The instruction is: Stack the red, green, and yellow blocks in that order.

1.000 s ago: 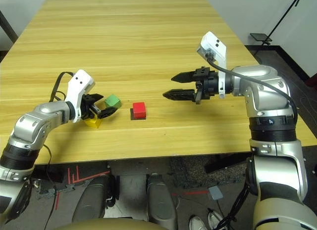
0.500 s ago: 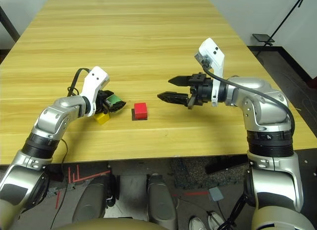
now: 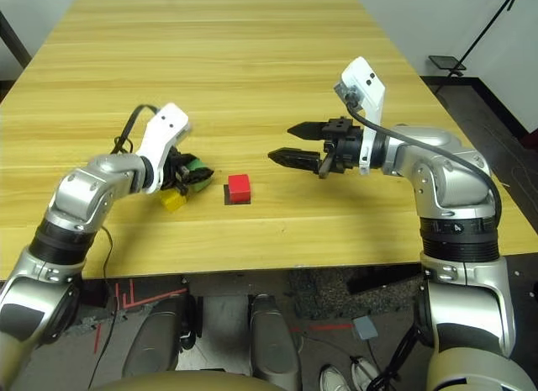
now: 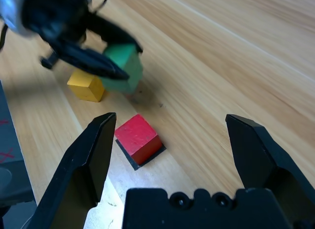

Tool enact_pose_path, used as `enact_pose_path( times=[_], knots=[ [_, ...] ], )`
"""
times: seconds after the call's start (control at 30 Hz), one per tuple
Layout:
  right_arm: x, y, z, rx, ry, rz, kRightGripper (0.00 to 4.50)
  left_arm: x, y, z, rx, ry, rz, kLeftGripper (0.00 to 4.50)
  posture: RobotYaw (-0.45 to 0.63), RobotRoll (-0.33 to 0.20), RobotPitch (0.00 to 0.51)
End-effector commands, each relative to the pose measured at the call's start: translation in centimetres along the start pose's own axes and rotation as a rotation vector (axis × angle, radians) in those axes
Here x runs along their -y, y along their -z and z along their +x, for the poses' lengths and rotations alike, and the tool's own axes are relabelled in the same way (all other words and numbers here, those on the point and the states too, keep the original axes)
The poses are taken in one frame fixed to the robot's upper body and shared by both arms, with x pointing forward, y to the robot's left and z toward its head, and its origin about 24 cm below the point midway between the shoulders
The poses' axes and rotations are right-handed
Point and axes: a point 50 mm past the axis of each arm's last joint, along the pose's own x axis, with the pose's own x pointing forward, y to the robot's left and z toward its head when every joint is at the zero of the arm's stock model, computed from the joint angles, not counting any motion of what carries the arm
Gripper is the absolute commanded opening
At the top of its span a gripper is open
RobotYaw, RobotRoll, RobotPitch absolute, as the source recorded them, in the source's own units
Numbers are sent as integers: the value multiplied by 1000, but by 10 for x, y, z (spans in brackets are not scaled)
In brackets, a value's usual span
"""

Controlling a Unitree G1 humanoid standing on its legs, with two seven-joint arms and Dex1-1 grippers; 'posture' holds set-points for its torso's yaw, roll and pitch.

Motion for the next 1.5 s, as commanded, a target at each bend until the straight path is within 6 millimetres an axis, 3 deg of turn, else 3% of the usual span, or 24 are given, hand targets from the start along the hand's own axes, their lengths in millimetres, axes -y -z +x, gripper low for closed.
enact_pose_path(
  times=[0.03, 0.2, 0.5, 0.83, 1.2, 1.5],
  knots=[
    [-2, 2, 2, -5, -23, 2, 4500, 18, -2, 10, 12, 184, -23, 2021, 212, -109, 112],
    [-4, 6, 3, 0, -28, 15, 4500, 16, -2, 30, 4, 315, 59, 2021, 187, -110, 114],
    [-11, 11, -3, 1, -10, 38, 4500, 7, 1, 50, -1, 375, 124, 2021, 125, -110, 122],
    [-14, 14, -10, -3, 18, 54, 4500, 4, 13, 54, -20, 405, 160, 2021, 101, -114, 131],
    [-15, 13, -10, -2, 16, 60, 4500, 1, 7, 57, -28, 406, 192, 2021, 101, -118, 134],
    [-15, 13, -7, 7, 10, 62, 4500, -7, 9, 49, -63, 408, 198, 2021, 114, -119, 128]
  ],
)
